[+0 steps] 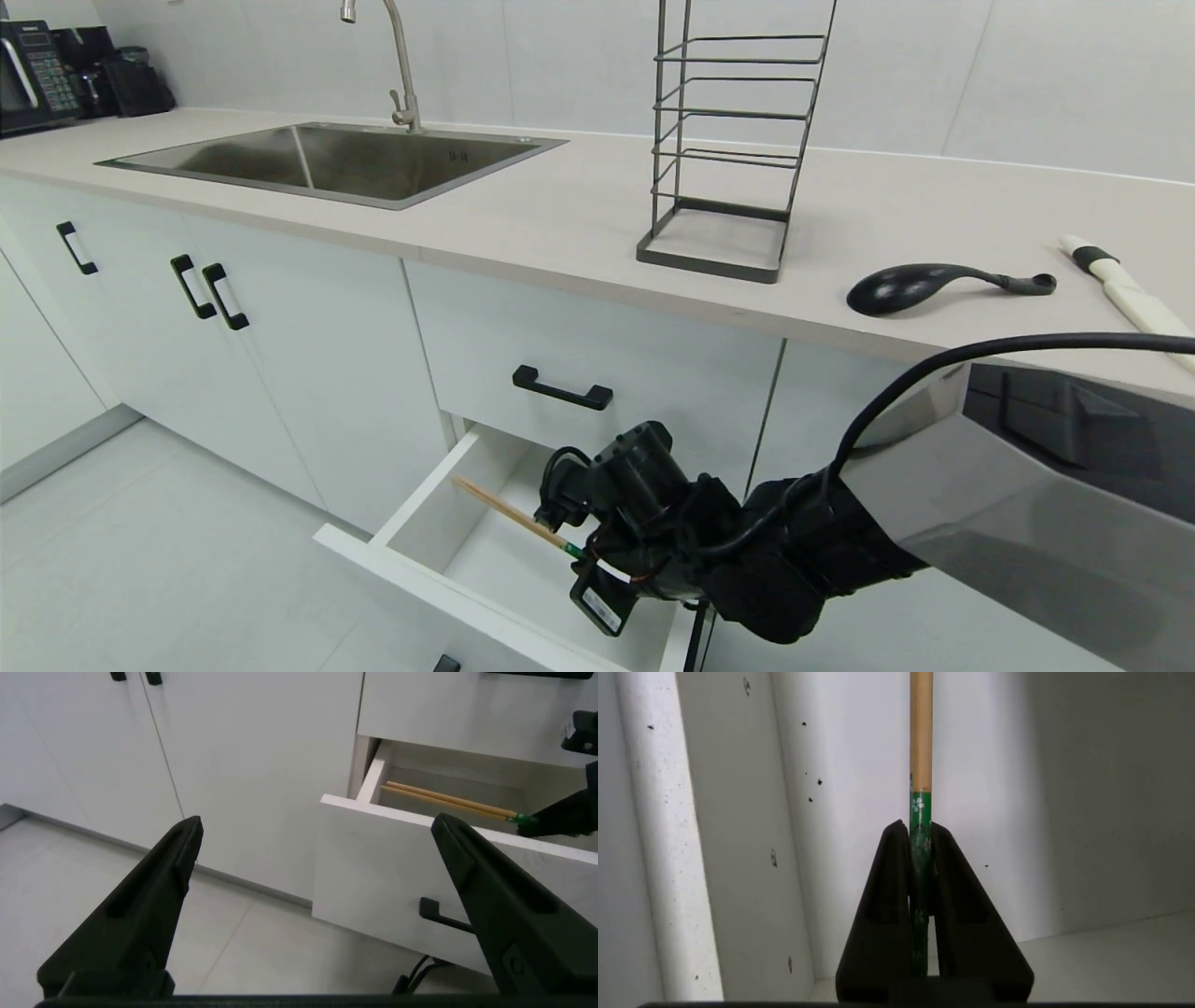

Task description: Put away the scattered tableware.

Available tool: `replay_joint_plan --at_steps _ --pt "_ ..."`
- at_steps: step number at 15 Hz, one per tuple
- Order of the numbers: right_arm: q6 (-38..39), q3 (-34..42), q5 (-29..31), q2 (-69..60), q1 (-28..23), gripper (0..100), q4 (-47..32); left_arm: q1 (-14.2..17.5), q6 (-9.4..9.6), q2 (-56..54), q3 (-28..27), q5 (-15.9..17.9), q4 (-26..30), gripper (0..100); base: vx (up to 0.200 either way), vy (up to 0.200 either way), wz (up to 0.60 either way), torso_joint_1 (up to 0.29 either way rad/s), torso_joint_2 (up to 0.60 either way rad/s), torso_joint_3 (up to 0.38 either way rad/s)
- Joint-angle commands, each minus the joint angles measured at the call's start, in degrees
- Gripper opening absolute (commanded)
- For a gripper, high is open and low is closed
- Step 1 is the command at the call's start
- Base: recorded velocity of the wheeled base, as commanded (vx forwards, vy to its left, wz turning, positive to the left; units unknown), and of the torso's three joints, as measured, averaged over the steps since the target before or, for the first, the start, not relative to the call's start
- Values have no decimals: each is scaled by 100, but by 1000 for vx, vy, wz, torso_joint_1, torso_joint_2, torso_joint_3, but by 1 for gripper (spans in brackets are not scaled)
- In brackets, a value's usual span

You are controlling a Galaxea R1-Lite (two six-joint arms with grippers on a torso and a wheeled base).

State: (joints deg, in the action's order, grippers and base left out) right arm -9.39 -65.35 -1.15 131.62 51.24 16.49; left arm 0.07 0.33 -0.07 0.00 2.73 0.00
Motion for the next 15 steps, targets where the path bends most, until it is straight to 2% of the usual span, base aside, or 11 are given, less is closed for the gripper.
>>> replay_joint_plan --at_steps 1,9,15 --pt "-2 -136 -17 180 0 0 -6 1 2 7 0 -1 0 100 0 0 0 0 0 0" --pt "-11 -584 -61 663 -26 0 -15 1 2 7 0 -1 0 100 0 0 0 0 0 0" --pt "-11 -619 -175 707 97 0 -32 1 2 7 0 -1 0 100 0 0 0 0 0 0"
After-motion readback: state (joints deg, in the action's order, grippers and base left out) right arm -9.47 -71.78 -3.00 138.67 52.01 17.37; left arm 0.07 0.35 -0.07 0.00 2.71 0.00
